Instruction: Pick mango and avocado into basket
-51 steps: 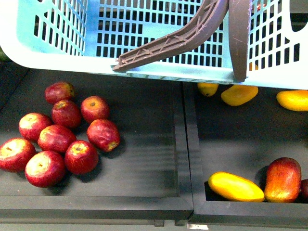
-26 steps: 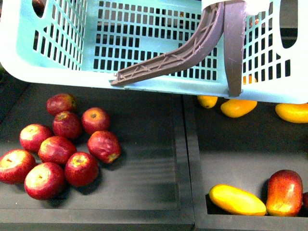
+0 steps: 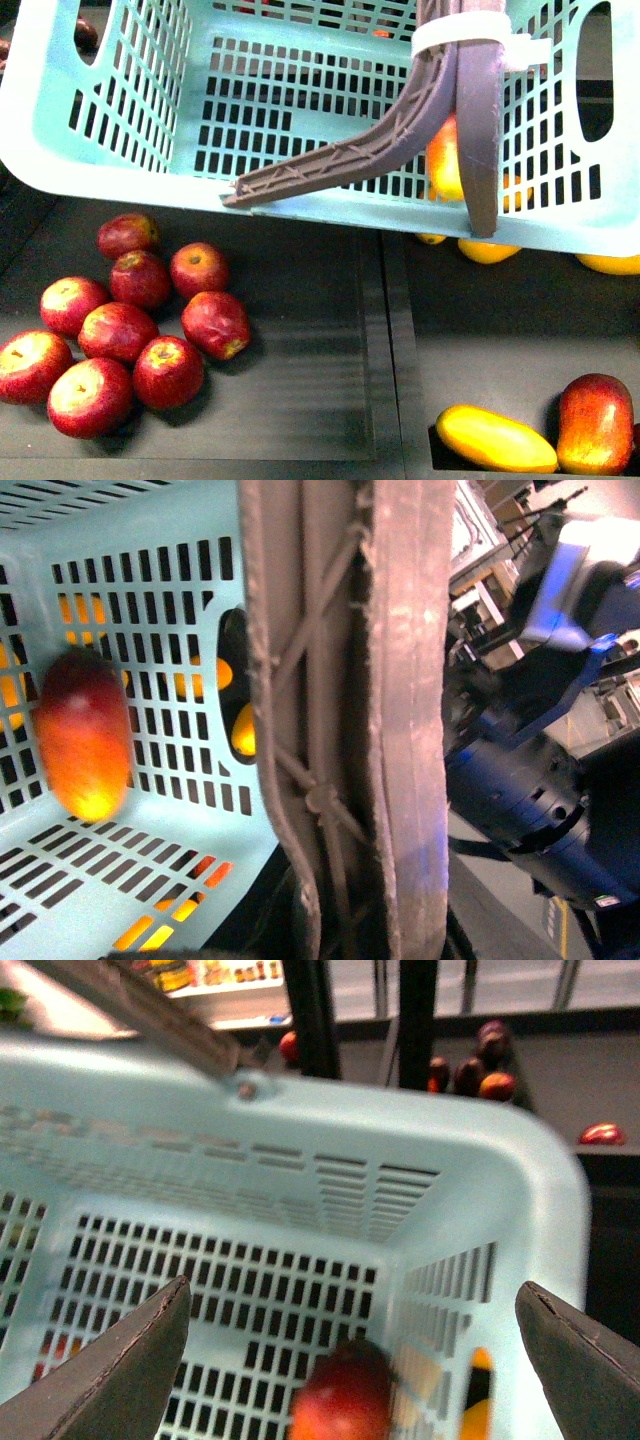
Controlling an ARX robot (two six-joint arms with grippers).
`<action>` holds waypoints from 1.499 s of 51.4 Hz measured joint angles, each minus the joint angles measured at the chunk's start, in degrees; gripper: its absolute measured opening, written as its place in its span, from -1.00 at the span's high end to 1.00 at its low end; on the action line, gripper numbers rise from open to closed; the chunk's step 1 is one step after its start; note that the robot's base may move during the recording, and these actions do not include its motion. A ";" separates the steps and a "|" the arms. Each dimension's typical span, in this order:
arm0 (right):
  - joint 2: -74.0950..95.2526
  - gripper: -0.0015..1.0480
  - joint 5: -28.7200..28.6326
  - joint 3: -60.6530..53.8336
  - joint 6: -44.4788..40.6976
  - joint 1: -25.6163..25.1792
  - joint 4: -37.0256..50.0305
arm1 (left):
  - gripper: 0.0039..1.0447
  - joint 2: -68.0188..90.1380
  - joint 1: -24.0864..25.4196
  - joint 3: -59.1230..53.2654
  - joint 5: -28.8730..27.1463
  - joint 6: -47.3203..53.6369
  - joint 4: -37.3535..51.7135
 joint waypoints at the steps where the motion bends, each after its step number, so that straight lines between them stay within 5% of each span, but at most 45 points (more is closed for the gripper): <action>1: -1.05 -0.83 0.79 -0.22 -0.28 -0.07 -0.02 | 0.68 0.00 0.00 0.00 0.00 -0.11 0.00; 14: -23.89 -0.81 17.35 -11.93 -0.17 -1.18 -10.58 | 0.68 0.17 0.11 0.00 -0.48 0.26 0.00; 20: -33.31 -0.42 11.04 -24.63 -3.80 -1.03 -2.82 | 0.68 0.20 0.00 0.00 -0.24 0.09 0.00; 44: -45.20 0.94 5.70 -38.77 -5.40 -6.78 -1.51 | 0.68 0.22 0.02 0.00 -0.28 0.07 0.00; 52: -50.38 0.96 0.55 -42.03 -5.57 -12.11 -3.52 | 0.68 0.22 0.07 0.00 -0.20 0.02 0.00; 77: -62.66 0.96 0.20 -46.47 -5.57 -12.41 -11.41 | 0.68 0.22 0.07 0.00 -0.24 0.04 0.00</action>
